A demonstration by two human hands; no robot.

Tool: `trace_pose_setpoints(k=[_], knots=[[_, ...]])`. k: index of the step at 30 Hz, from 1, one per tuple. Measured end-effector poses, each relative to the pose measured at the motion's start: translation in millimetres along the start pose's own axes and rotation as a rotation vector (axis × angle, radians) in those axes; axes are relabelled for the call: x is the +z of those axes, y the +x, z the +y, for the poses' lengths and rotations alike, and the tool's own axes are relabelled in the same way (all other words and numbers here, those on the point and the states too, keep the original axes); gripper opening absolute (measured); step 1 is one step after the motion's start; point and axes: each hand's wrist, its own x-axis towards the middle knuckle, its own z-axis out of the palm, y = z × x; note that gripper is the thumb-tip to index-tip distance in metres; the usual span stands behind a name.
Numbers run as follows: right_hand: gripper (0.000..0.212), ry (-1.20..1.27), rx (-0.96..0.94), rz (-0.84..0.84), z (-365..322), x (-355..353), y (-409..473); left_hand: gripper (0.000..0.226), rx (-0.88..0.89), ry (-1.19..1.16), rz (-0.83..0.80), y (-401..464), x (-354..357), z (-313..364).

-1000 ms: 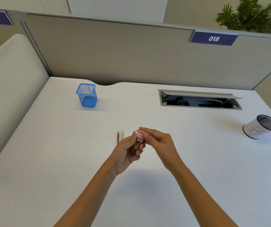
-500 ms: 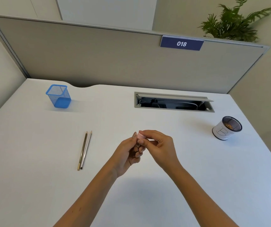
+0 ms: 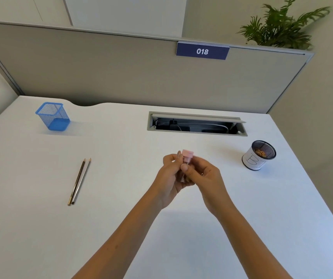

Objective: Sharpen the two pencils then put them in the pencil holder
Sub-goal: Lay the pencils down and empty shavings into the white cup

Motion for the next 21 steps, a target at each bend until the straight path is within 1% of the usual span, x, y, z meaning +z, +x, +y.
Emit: trace_pose_setpoints(k=[1, 2, 4, 5, 6, 8, 10, 12, 13, 16, 18, 19, 21], knots=[[0.024, 0.001, 0.001, -0.001, 1, -1, -2, 0.035, 0.003, 0.042, 0.012, 2, 3, -2], [0.021, 0.010, 0.006, 0.018, 2, -3, -3, 0.035, 0.009, 0.137, 0.025, 3, 5, -4], [0.021, 0.050, 0.028, 0.060, 5, -10, -4, 0.034, 0.059, 0.460, 0.051, 5, 3, -6], [0.021, 0.069, 0.038, 0.068, 5, -13, -4, 0.031, 0.114, 0.607, 0.062, 6, -1, -6], [0.021, 0.080, 0.049, 0.072, 4, -16, -4, 0.029, 0.174, 0.700, 0.071, 8, -6, -5], [0.021, 0.103, 0.083, 0.076, 5, -19, -3, 0.024, 0.251, 0.750, 0.046, 10, -17, -1], [0.021, 0.094, 0.123, 0.077, 7, -17, -3, 0.022, 0.219, 0.734, -0.054, 12, -28, 4], [0.024, 0.074, 0.142, 0.077, 10, -13, -2, 0.028, 0.161, 0.735, -0.142, 13, -35, 6], [0.025, 0.074, 0.146, 0.070, 11, -11, -2, 0.031, 0.157, 0.733, -0.157, 12, -37, 6], [0.024, 0.109, 0.166, 0.002, 11, -5, -2, 0.034, 0.252, 0.730, -0.180, 13, -44, 8], [0.024, 0.107, 0.188, -0.067, 11, -2, -3, 0.039, 0.359, 0.867, -0.254, 14, -50, 18], [0.024, 0.105, 0.206, -0.094, 11, -1, -4, 0.038, 0.410, 0.972, -0.299, 16, -54, 24], [0.024, 0.077, 0.250, -0.148, 10, 1, -7, 0.028, 0.490, 1.172, -0.373, 20, -60, 37]])
